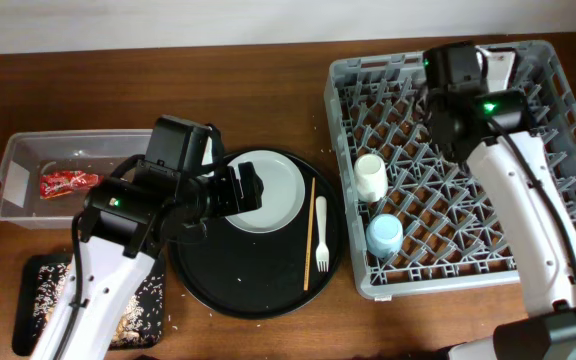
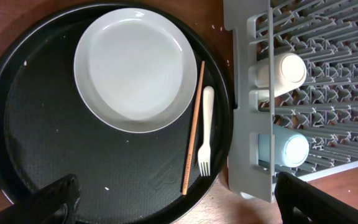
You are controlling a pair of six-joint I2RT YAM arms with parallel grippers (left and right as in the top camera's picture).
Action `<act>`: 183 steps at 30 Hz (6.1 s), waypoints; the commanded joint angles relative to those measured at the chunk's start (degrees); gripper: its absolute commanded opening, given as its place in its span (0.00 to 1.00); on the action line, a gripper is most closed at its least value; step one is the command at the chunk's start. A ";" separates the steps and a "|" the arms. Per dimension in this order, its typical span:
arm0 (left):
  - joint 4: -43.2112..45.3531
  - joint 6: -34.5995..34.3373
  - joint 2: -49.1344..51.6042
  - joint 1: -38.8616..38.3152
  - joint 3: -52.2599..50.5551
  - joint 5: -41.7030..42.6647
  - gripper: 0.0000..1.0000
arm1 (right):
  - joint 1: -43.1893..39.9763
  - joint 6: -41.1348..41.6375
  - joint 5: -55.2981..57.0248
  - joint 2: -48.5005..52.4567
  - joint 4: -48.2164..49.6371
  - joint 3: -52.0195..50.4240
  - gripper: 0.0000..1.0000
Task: Sort waste into correct bins and load items into the dishwasher rack
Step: 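Set the pink bowl upright in the rack with the right gripper, then move the right gripper to the white plate and grasp its edge, then lift the white plate with the right gripper toward the rack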
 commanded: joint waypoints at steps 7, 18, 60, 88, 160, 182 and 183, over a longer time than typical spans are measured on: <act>0.17 0.72 -0.98 0.20 1.09 -0.44 0.99 | -0.24 0.74 13.46 12.28 6.38 -0.24 0.04; 0.17 0.72 -0.98 0.20 1.09 -0.44 0.99 | 3.98 0.74 15.82 26.58 8.76 -0.24 0.04; 0.17 0.72 -0.98 0.20 1.09 -0.44 0.99 | 10.40 0.55 -9.25 12.59 -1.68 2.54 0.86; 0.15 0.72 -0.98 0.20 1.09 -0.44 0.99 | 16.70 -3.76 -71.73 8.66 -2.93 3.58 0.97; -12.98 0.72 -7.78 33.20 1.27 -5.60 0.99 | 24.46 3.74 -54.18 26.34 32.35 -14.36 0.04; -12.98 0.72 -7.78 33.20 1.27 -5.62 0.99 | 24.41 -10.49 -8.48 -10.29 13.94 -7.30 0.04; -12.98 0.72 -7.78 33.20 1.27 -5.60 0.99 | 24.35 -12.66 -2.40 -12.44 13.46 -7.32 0.04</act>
